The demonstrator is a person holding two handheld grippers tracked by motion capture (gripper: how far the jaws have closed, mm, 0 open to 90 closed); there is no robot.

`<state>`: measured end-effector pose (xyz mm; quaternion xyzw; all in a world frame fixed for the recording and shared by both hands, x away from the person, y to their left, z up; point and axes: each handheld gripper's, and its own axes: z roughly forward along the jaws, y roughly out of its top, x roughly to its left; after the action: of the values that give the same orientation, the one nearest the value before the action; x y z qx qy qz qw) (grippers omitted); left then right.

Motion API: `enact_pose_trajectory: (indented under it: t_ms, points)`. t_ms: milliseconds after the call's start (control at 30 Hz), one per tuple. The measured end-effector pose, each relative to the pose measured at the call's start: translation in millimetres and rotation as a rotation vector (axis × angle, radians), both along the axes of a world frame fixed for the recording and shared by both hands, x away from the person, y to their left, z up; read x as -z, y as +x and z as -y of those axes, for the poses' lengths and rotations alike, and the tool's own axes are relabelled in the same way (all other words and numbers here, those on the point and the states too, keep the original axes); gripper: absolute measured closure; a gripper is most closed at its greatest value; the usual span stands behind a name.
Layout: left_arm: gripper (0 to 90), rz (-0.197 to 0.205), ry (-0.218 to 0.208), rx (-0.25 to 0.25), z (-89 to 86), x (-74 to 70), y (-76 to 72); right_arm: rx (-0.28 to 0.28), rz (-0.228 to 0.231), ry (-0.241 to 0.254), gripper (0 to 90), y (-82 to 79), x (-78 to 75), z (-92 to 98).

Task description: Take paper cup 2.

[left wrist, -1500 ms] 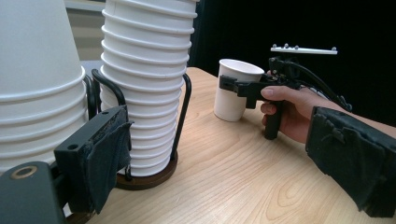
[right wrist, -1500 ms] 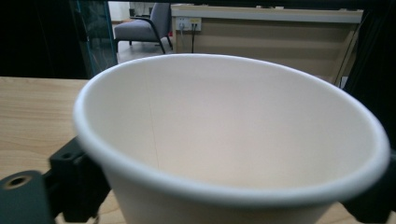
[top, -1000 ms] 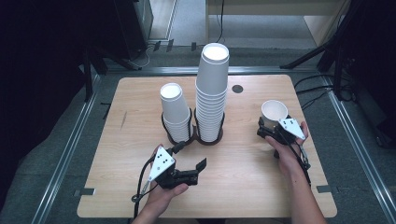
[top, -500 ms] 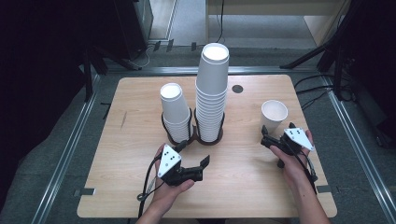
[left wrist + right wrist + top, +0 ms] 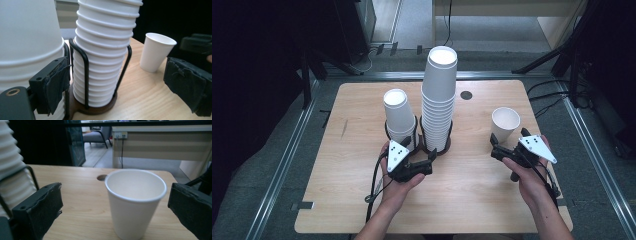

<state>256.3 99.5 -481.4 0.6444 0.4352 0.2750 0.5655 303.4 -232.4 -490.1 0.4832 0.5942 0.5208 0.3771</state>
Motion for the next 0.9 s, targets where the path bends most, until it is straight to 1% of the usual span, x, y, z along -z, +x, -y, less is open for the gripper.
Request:
enact_pose_trajectory:
  t_ms: [167, 233, 267, 300, 433, 500, 567, 667, 800, 900]
  points:
    - [7.2, 0.016, 0.030, -0.008, 7.8, -2.6, 9.3, -0.043, 0.022, 0.029, 0.0, -7.7, -25.2, -11.4]
    - [7.2, 0.016, 0.025, -0.006, 10.9, -1.7, 12.5, -0.064, 0.028, 0.034, 0.0, -10.3, -35.3, -15.9]
    - [7.2, 0.015, 0.025, -0.007, 11.9, -1.4, 13.5, -0.075, 0.029, 0.049, 0.0, -12.0, -41.2, -19.1]
    - [7.2, 0.015, 0.019, -0.005, 14.0, -0.8, 15.4, -0.081, 0.032, 0.049, 0.0, -12.7, -44.6, -20.7]
    - [6.9, 0.012, 0.027, -0.010, 20.4, -0.6, 21.0, -0.125, 0.055, 0.043, 0.0, -15.5, -63.8, -33.4]
    - [2.7, 0.004, 0.033, -0.001, 22.7, -1.2, 23.4, -0.138, 0.056, 0.050, 0.0, -15.6, -69.9, -37.3]
    - [2.7, 0.004, 0.038, -0.003, 24.9, -2.2, 25.0, -0.160, 0.062, 0.058, 0.0, -15.4, -76.8, -41.9]
    - [2.7, 0.009, 0.032, -0.007, 27.2, -4.0, 27.6, -0.192, 0.067, 0.064, 0.0, -14.5, -88.4, -51.6]
    - [2.6, 0.019, 0.027, -0.027, 31.1, -6.7, 31.6, -0.227, 0.071, 0.065, 0.0, -13.5, -100.7, -64.9]
    - [2.6, 0.034, 0.023, -0.051, 34.4, -9.7, 34.4, -0.243, 0.071, 0.064, 0.0, -11.8, -107.9, -73.9]
